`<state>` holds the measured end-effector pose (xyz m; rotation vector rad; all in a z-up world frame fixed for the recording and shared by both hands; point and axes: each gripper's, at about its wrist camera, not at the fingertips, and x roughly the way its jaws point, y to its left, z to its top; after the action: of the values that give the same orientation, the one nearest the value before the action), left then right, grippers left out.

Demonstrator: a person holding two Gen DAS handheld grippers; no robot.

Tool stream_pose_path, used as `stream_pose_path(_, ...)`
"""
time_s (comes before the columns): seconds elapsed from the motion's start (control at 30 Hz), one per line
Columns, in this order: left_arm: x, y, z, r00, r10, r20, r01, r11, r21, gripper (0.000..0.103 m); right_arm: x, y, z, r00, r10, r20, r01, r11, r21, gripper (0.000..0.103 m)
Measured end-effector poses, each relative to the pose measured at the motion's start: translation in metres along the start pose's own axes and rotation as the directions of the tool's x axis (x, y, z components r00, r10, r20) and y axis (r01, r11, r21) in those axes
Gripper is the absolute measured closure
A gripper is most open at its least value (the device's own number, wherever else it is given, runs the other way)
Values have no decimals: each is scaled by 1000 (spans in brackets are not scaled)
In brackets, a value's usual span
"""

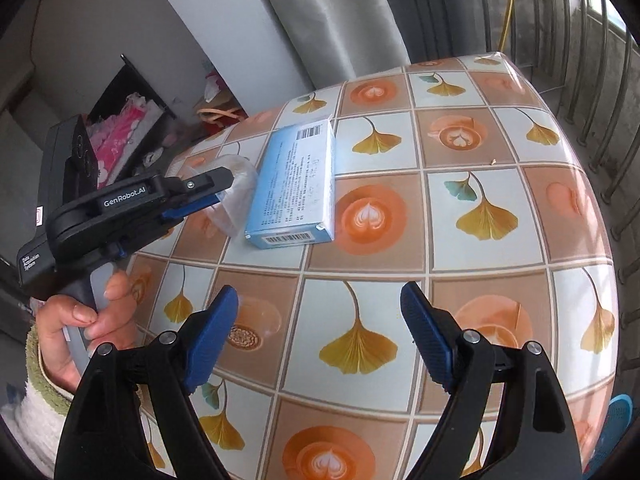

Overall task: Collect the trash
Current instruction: 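Grasp the clear plastic cup rim with the left tool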

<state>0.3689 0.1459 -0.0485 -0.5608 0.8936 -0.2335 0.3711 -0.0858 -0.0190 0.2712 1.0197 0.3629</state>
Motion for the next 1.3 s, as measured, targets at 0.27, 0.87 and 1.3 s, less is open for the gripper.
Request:
stream_pose_path(0.27, -32, 17, -2, 996, 52, 67, -55, 998, 37, 99, 30, 9, 31, 1000, 19, 6, -18, 999, -37, 16)
stream_pose_path(0.87, -87, 27, -58, 998, 63, -3, -62, 993, 102, 100, 90, 27, 51, 992, -71, -101, 65, 996, -57, 31)
stream_pose_path(1.3, -125, -2, -132, 992, -15, -125, 43, 974, 223, 100, -19, -10, -92, 982, -111, -153, 115, 993, 17, 31)
